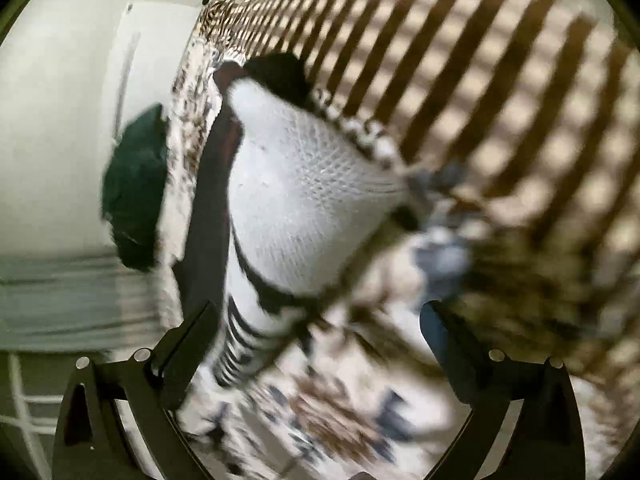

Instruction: Fold small clothes

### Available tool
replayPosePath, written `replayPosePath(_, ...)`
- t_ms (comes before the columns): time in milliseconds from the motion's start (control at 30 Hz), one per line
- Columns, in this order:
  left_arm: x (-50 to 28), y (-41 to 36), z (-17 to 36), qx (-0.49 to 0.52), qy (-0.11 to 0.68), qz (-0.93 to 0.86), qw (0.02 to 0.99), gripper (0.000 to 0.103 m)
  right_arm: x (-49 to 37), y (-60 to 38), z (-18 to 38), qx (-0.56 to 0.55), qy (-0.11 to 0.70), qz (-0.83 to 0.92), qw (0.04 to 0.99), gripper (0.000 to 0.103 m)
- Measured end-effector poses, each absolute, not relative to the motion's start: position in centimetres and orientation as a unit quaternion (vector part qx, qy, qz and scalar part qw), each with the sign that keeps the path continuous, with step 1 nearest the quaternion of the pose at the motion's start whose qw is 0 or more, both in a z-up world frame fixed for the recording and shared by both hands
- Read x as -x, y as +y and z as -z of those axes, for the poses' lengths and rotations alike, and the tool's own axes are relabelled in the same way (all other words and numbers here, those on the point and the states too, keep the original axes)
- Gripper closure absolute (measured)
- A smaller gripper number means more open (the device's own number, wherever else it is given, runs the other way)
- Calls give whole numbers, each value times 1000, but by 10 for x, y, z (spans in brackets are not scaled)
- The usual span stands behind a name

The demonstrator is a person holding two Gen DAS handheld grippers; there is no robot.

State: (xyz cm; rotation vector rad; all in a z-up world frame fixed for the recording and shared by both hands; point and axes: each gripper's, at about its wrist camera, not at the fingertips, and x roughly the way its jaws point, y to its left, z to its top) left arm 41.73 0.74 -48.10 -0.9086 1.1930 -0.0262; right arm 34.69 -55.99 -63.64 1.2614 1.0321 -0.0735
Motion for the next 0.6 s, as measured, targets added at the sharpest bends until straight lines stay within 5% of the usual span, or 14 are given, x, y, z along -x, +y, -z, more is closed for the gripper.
replayPosePath(367,-456,34,538,567,464,-108,672,17,-425,-545,685,-621,424,24,659,0)
replayPosePath(433,-453,31,532,563,444,-119,687,30,-424,-545,687,-627,421,31,654,2)
replayPosePath(467,-450,29,528,559,436,-121,695,38,-421,-545,687,-630,418,38,653,6)
replayPosePath(533,-446,28,518,546,424,-114,713,61,-415,-545,686,-625,423,56,654,47)
replayPosePath(600,-442,28,503,526,422,-102,731,68,-407,-543,682,-632,416,56,652,57)
